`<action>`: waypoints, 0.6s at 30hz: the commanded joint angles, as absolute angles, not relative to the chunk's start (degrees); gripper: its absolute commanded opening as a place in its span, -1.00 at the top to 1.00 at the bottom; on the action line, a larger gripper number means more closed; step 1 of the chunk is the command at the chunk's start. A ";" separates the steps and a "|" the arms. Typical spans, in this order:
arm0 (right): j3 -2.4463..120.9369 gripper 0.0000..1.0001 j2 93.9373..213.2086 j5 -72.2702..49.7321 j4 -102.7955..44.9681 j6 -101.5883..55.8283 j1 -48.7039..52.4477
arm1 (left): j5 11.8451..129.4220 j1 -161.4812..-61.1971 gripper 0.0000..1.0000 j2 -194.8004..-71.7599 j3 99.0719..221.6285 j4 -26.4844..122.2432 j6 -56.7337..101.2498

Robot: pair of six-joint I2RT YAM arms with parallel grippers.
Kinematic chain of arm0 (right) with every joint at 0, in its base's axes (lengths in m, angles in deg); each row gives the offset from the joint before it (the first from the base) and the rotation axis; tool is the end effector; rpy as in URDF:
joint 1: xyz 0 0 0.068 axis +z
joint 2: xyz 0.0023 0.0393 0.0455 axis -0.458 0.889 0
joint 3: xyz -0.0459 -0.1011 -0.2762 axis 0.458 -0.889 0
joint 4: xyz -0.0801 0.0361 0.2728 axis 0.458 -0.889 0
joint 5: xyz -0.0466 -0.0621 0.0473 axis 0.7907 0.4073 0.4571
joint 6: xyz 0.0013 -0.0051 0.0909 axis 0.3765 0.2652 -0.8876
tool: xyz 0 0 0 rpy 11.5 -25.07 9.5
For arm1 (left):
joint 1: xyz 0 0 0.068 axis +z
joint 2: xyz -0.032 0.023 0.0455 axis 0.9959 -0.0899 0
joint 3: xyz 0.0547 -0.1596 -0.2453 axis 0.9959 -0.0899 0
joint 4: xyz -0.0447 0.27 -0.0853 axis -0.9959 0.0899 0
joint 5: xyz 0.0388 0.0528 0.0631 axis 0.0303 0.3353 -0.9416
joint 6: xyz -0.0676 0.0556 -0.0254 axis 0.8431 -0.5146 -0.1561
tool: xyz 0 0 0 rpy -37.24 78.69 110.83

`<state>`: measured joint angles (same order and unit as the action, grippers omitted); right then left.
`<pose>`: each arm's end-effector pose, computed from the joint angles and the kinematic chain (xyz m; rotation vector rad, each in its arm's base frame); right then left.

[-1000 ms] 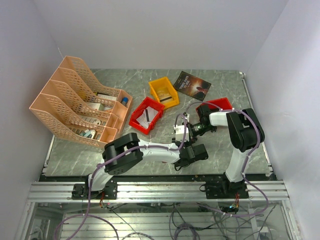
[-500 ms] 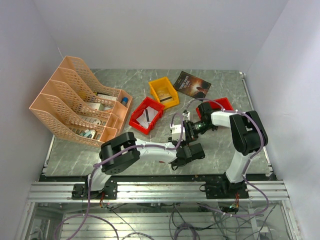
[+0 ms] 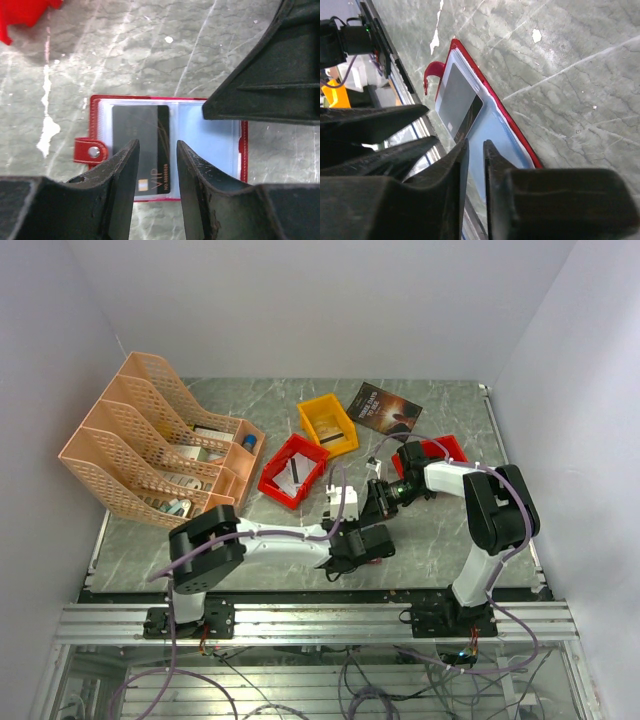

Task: Put the credit cards into the card holder
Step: Insert the credit card into the card holder.

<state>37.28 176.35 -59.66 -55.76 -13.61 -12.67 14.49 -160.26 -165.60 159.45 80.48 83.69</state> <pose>0.3072 0.1498 0.1076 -0.5501 2.6281 1.4490 0.1626 -0.3843 0.1577 -0.1553 2.2359 -0.1681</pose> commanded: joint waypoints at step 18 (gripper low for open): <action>36.43 1.00 177.16 -55.81 -54.60 -13.12 -6.95 | 33.75 -153.82 -0.08 -133.38 118.83 44.83 73.30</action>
<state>36.73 176.37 -57.49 -55.50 -13.61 -7.94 28.77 -154.95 -135.02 120.87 55.92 74.18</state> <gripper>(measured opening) 0.006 0.539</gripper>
